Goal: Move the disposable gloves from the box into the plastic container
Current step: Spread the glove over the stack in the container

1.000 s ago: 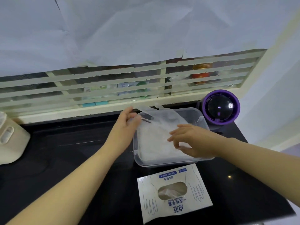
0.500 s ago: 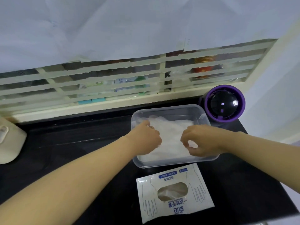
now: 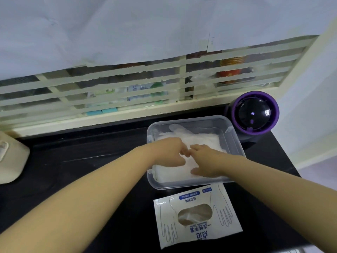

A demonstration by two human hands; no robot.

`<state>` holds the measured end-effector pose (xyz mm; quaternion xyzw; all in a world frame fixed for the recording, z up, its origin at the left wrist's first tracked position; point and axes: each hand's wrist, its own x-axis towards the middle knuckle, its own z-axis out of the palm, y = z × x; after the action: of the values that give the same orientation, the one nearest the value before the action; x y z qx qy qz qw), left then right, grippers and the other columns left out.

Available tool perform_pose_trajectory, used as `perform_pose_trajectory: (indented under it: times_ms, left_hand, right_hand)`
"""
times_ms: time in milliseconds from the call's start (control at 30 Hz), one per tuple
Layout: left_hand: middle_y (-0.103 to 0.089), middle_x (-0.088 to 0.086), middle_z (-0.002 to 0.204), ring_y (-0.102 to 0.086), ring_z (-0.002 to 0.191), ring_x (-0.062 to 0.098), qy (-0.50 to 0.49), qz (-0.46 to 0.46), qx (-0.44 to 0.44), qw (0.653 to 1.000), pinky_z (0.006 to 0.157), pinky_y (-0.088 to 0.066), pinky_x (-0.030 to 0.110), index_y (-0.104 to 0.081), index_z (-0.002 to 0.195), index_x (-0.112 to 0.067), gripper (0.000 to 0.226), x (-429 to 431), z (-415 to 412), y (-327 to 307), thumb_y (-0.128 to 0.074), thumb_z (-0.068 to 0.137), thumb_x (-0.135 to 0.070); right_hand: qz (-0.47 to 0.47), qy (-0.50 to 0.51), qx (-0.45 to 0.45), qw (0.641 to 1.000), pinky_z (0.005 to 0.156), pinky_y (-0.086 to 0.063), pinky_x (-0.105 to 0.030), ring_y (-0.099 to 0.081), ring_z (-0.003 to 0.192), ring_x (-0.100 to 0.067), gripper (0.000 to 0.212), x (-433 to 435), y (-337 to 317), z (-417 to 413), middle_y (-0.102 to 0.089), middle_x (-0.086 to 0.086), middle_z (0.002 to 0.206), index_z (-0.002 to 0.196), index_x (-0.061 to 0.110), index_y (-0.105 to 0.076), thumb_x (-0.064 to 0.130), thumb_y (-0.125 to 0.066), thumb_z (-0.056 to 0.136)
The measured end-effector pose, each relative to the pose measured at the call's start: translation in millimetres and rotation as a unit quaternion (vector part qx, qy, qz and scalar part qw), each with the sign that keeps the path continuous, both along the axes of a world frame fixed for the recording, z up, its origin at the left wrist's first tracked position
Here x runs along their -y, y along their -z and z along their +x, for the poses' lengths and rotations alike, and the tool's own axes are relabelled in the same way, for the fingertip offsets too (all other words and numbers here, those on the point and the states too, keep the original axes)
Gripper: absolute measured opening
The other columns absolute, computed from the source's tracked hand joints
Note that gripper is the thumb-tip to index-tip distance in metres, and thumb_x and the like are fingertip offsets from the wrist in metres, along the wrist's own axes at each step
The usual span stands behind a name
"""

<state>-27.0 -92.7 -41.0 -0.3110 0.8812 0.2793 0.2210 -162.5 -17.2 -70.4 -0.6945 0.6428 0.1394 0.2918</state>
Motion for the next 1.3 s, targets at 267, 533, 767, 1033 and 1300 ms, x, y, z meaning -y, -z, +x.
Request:
perform_pose_trajectory:
  times_ms: [267,533,767,1033,1300]
  left_hand:
    - [-0.022,0.011,0.143,-0.044,0.121,0.031,-0.069,-0.055,0.085,0.992,0.100,-0.042,0.041,-0.025,0.145,-0.010,0.078,-18,-12,44,-0.055,0.090,-0.057]
    - [-0.009,0.015,0.150,-0.029,0.134,0.035,-0.085,-0.058,0.103,0.989,0.110,-0.033,0.041,0.001,0.151,-0.008,0.085,-22,-16,66,-0.053,0.095,-0.041]
    - [-0.001,0.015,0.154,-0.017,0.144,0.032,-0.096,-0.057,0.114,0.987,0.117,-0.024,0.038,0.009,0.152,-0.006,0.098,-18,-17,74,-0.055,0.091,-0.049]
    - [-0.028,0.007,0.150,-0.043,0.128,0.028,0.032,-0.138,0.056,0.988,0.100,-0.041,0.038,-0.028,0.150,-0.016,0.065,-20,-2,14,-0.051,0.096,-0.044]
    - [-0.065,-0.007,0.102,-0.064,0.075,0.013,0.128,-0.202,-0.211,0.948,0.059,-0.053,0.028,-0.067,0.112,-0.022,0.025,-63,66,-20,-0.049,0.094,-0.022]
  right_hand:
    - [0.028,0.041,-0.060,0.997,0.098,-0.038,-0.035,-0.041,0.124,-0.029,0.056,3,3,0,-0.038,-0.012,0.139,0.139,0.009,-0.038,0.037,-0.056,0.094]
    - [0.057,0.047,-0.059,0.996,0.103,-0.035,-0.037,-0.034,0.130,-0.032,0.061,5,19,-4,-0.030,-0.016,0.145,0.141,0.008,-0.032,0.034,-0.059,0.092]
    - [0.075,0.059,-0.099,0.991,0.115,-0.019,-0.043,-0.010,0.144,-0.038,0.097,2,36,-17,-0.004,-0.022,0.158,0.151,0.000,0.005,0.042,-0.059,0.091]
    - [-0.107,0.047,-0.031,0.993,0.102,-0.044,-0.038,-0.051,0.120,-0.019,0.055,-14,-36,-21,-0.051,-0.001,0.139,0.140,0.021,-0.043,0.044,-0.057,0.092]
    - [0.023,-0.111,0.079,0.990,0.073,-0.042,-0.017,-0.053,0.080,-0.006,0.023,-76,-50,16,-0.064,0.008,0.096,0.114,0.025,-0.067,0.028,-0.052,0.097]
